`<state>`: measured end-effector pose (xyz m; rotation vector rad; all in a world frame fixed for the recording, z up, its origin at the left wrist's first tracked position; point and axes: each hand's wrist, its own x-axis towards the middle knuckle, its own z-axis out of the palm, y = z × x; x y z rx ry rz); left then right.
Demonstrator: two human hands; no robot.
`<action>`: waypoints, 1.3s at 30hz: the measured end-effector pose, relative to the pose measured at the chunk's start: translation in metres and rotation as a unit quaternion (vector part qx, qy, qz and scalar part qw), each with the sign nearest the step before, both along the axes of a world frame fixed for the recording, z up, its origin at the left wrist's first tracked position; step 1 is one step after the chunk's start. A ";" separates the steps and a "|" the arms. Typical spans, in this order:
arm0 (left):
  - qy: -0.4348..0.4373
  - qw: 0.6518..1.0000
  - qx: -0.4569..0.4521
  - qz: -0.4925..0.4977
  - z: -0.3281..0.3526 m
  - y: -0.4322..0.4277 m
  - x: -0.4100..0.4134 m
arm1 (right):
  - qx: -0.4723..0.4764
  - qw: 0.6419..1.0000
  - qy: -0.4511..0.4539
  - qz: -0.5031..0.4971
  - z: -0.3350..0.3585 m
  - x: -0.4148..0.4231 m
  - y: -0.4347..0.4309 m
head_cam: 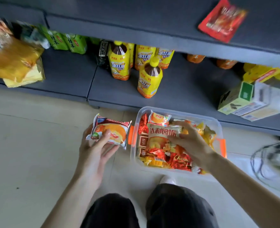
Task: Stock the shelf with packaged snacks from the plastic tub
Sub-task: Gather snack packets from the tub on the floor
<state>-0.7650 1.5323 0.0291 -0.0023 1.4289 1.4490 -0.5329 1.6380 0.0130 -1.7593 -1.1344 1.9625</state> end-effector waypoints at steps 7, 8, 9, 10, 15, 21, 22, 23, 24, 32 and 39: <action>-0.032 0.995 0.079 -0.049 0.162 0.017 0.002 | 0.102 0.986 0.103 -0.080 0.185 -0.006 -0.012; -0.040 0.993 0.094 -0.064 0.184 0.019 0.002 | 0.121 0.982 0.113 -0.093 0.208 -0.006 -0.014; -0.044 0.990 0.107 -0.080 0.204 0.021 0.002 | 0.137 0.976 0.126 -0.110 0.230 -0.005 -0.014; -0.043 0.988 0.118 -0.090 0.222 0.024 0.003 | 0.154 0.971 0.137 -0.124 0.250 -0.004 -0.014; 0.012 0.977 0.200 -0.079 0.298 0.055 0.004 | 0.284 0.940 0.124 -0.141 0.344 0.002 0.005; 0.122 0.940 0.303 -0.102 0.365 0.098 -0.001 | 0.482 0.868 0.059 -0.099 0.443 0.019 0.057; 0.138 0.934 0.311 -0.105 0.376 0.107 0.001 | 0.504 0.858 0.035 -0.093 0.452 0.024 0.071; 0.150 0.929 0.320 -0.107 0.385 0.118 0.004 | 0.525 0.847 0.003 -0.086 0.459 0.030 0.086; 0.156 0.924 0.331 -0.110 0.392 0.131 0.008 | 0.544 0.835 -0.030 -0.080 0.463 0.036 0.102; 0.197 0.910 0.336 -0.141 0.434 0.233 0.071 | 0.538 0.820 -0.070 -0.185 0.457 0.098 0.234; 0.278 0.918 0.248 -0.134 0.400 0.340 0.058 | 0.563 0.801 -0.180 -0.095 0.437 0.109 0.326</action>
